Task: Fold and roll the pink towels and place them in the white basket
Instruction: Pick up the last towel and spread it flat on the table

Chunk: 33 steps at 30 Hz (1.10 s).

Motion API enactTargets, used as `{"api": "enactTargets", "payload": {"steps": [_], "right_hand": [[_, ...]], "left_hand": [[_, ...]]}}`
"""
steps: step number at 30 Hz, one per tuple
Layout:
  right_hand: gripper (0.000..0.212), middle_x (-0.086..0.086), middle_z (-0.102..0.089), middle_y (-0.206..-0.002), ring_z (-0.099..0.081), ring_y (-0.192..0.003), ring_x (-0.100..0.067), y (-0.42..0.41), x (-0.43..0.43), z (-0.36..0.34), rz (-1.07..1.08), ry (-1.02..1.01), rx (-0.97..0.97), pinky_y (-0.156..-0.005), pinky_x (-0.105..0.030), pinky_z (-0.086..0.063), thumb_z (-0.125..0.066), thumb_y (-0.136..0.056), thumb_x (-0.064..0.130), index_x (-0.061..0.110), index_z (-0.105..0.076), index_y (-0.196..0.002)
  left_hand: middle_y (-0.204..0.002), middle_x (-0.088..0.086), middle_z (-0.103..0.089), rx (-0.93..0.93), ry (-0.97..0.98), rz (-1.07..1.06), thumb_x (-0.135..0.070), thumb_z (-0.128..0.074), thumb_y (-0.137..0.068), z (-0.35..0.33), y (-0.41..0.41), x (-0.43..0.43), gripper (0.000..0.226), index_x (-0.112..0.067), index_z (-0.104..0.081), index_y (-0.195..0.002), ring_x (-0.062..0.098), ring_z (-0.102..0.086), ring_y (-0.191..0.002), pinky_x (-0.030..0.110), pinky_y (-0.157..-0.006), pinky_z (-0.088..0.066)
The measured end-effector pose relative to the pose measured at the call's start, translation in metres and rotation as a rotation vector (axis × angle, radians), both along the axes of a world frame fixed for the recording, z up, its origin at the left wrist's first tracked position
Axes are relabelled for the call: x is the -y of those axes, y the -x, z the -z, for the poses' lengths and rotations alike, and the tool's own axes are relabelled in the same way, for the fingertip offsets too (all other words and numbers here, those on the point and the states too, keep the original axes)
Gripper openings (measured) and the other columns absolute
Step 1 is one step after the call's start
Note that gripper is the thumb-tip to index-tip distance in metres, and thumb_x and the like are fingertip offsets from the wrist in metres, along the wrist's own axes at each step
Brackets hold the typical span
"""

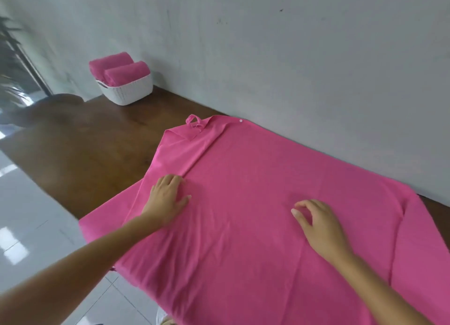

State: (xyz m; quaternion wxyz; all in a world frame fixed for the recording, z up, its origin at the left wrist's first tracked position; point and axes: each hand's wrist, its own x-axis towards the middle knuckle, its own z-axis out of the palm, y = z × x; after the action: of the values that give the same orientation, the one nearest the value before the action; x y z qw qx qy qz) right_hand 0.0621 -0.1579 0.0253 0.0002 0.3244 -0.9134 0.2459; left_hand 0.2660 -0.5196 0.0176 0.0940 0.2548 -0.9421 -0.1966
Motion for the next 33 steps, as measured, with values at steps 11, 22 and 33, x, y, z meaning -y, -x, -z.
{"api": "enactTargets", "payload": {"steps": [11,22,33], "right_hand": [[0.050,0.013,-0.049,-0.144,-0.039,-0.139,-0.010,-0.095,0.084,0.031,-0.296,0.055,0.113,-0.116,-0.026,-0.027,-0.048,-0.098,0.053,0.024,-0.060,-0.137],[0.054,-0.001,-0.049,-0.151,-0.037,-0.143,-0.020,-0.112,0.115,0.047,-0.262,0.049,0.039,-0.116,-0.019,-0.011,-0.046,-0.096,0.049,0.017,-0.061,-0.136],[0.058,-0.015,-0.051,-0.148,-0.044,-0.140,-0.034,-0.146,0.136,0.052,-0.083,-0.076,-0.167,-0.115,-0.049,-0.029,-0.035,-0.097,0.045,0.013,-0.061,-0.137]], "left_hand": [[-0.131,0.004,-0.056,-0.037,0.043,-0.289,-0.060,-0.039,-0.092,0.014,-0.115,-0.012,0.058,-0.016,-0.059,-0.125,0.027,-0.049,-0.120,0.045,-0.104,-0.043],[-0.076,-0.006,-0.053,-0.083,-0.085,-0.572,-0.034,-0.071,-0.092,0.017,-0.130,0.011,0.030,-0.015,-0.053,-0.077,0.025,-0.049,-0.081,0.041,-0.081,-0.041],[-0.083,0.002,-0.056,-0.116,-0.114,-0.621,-0.030,-0.041,-0.107,-0.007,-0.139,0.044,0.022,-0.013,-0.043,-0.092,0.025,-0.051,-0.079,0.039,-0.069,-0.038]]}}
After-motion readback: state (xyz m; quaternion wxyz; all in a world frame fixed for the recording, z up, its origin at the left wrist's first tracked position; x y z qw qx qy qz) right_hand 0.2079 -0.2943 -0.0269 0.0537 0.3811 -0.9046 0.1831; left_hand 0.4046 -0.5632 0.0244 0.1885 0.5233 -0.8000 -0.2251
